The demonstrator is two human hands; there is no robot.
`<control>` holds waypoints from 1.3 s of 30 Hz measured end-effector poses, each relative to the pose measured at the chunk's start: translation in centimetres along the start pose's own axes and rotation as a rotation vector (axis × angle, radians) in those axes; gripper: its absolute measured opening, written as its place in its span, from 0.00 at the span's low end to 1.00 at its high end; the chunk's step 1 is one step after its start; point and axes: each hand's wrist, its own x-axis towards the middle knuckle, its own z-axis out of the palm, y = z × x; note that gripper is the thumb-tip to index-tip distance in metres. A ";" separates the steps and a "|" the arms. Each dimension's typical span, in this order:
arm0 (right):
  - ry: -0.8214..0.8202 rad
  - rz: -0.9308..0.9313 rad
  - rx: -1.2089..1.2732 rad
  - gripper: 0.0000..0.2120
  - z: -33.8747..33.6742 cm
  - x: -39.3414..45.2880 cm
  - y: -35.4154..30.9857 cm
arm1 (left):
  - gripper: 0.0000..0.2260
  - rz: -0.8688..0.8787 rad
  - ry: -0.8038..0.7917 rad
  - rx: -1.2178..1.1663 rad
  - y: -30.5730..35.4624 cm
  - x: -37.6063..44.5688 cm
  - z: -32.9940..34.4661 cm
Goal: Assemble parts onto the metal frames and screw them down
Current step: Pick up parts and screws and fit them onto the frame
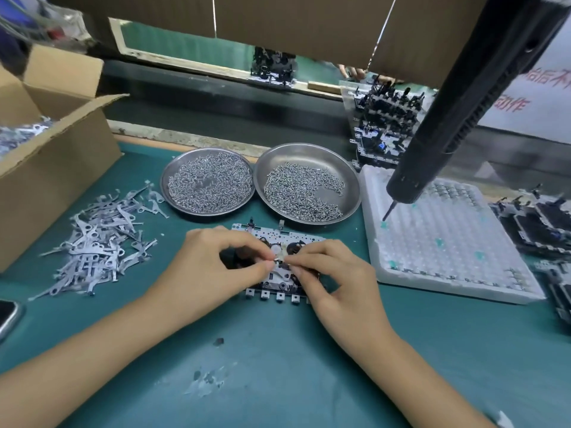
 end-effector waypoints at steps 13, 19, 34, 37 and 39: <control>-0.058 -0.149 -0.071 0.12 0.3 -0.8 -0.1 | 0.07 0.015 -0.047 0.036 0.3 0.1 -0.6; -0.061 -0.130 -0.075 0.15 0.4 -1.0 -0.1 | 0.07 0.000 -0.085 0.003 0.4 0.1 -0.8; 0.056 -0.105 -0.118 0.14 1.1 -1.4 0.2 | 0.07 0.035 -0.134 -0.047 -0.2 -0.4 0.4; 0.042 -0.102 -0.120 0.13 1.2 -1.4 0.2 | 0.07 0.034 -0.135 -0.038 -0.2 -0.4 0.4; 0.024 -0.063 -0.047 0.11 0.9 -1.3 0.1 | 0.08 0.031 -0.149 -0.048 -0.2 -0.3 0.3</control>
